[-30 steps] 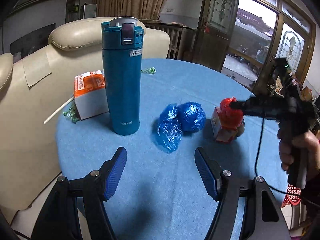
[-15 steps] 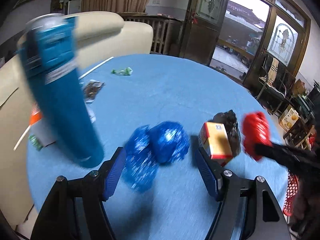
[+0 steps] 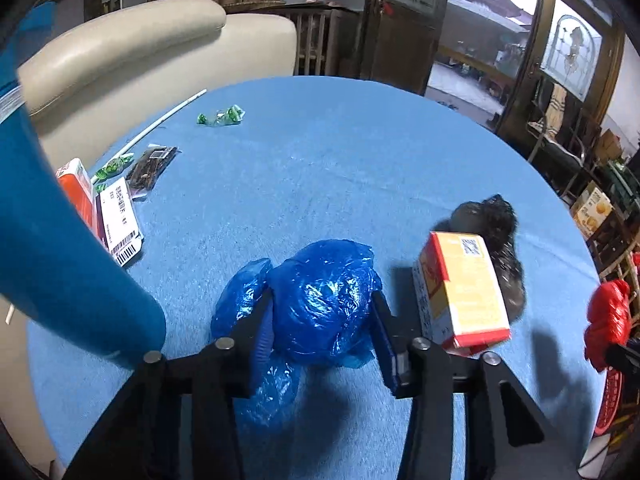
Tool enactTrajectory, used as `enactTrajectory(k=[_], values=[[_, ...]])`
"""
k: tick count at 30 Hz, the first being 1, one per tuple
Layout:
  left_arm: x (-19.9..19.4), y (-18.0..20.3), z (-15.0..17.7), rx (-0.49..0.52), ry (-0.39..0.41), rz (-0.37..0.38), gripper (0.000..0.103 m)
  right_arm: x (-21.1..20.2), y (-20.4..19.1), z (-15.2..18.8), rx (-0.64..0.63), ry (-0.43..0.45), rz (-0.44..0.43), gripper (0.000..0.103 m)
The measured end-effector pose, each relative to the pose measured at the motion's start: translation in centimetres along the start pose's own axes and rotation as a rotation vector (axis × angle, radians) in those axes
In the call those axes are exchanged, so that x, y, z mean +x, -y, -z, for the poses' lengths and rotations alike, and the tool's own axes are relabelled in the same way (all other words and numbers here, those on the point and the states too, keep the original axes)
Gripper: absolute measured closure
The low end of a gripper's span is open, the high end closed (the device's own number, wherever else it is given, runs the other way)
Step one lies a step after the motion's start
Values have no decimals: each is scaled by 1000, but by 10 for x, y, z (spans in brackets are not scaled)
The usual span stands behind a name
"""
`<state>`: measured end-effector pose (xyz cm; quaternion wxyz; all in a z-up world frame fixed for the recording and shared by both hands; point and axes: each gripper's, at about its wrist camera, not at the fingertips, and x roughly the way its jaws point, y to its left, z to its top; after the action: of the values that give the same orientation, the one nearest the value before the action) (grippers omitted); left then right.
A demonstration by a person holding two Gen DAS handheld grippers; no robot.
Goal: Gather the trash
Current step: 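Grasp the red bag with the right gripper while the left grasps the blue bags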
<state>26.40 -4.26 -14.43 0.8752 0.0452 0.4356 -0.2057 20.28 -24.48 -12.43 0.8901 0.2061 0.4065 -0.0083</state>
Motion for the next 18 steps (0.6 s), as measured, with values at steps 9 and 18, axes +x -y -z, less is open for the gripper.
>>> enactTrajectory(k=[9, 18], values=[[-64, 18, 21, 40, 121, -1, 61, -20, -13, -2, -32, 58, -5, 59], [-146, 63, 36, 110, 243, 71, 61, -56, -25, 4, -61, 129, -23, 59]])
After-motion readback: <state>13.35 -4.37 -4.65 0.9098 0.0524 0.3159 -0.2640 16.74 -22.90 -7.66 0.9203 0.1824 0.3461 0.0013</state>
